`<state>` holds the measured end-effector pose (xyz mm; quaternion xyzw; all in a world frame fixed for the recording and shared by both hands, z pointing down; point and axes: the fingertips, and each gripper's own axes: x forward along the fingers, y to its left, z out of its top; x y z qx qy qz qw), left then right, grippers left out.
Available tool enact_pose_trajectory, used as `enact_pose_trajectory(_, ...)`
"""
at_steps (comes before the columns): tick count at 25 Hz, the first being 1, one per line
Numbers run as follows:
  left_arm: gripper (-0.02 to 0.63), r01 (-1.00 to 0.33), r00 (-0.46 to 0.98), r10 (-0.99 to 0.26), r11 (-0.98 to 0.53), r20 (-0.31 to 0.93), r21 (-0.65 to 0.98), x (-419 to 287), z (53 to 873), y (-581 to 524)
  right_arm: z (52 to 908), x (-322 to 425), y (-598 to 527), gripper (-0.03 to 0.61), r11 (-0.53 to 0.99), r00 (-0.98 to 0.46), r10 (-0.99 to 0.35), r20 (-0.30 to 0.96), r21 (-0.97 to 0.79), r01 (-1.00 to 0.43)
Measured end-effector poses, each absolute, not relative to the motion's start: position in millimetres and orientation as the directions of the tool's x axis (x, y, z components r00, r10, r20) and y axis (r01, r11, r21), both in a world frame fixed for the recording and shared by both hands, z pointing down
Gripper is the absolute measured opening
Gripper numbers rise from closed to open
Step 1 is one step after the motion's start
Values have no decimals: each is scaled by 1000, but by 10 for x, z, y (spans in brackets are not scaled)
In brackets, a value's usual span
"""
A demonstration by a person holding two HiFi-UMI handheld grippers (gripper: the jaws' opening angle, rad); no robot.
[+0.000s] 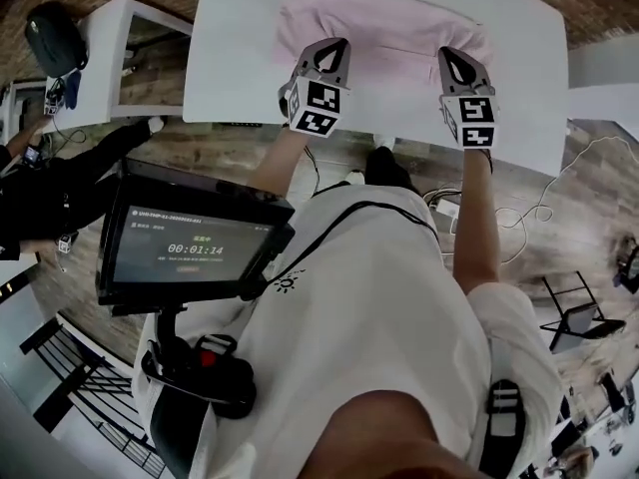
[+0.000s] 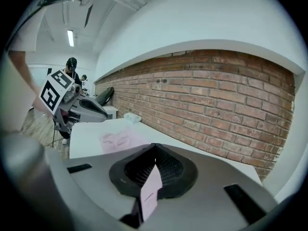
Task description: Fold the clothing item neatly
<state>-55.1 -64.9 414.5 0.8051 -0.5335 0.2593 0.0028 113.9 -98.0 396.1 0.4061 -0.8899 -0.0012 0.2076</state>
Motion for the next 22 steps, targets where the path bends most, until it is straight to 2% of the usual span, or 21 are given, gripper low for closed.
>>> enact_pose_trajectory(7, 2, -867, 370, -876, -445, 310, -223, -438, 3533, 373, 3576, 1083, 86, 5, 642, -572, -755, 322, 185, -744)
enact_pose_trajectory(14, 2, -843, 422, -849, -496, 318, -207, -345, 3414, 1133, 3502, 1093, 1012, 5, 657, -578, -733, 358, 154, -738)
enact_pose_trajectory(22, 2, -841, 419, -861, -488, 290, -233, -265, 3314, 1344, 3343, 1372, 1291, 5, 611, -537, -774, 335, 170, -773)
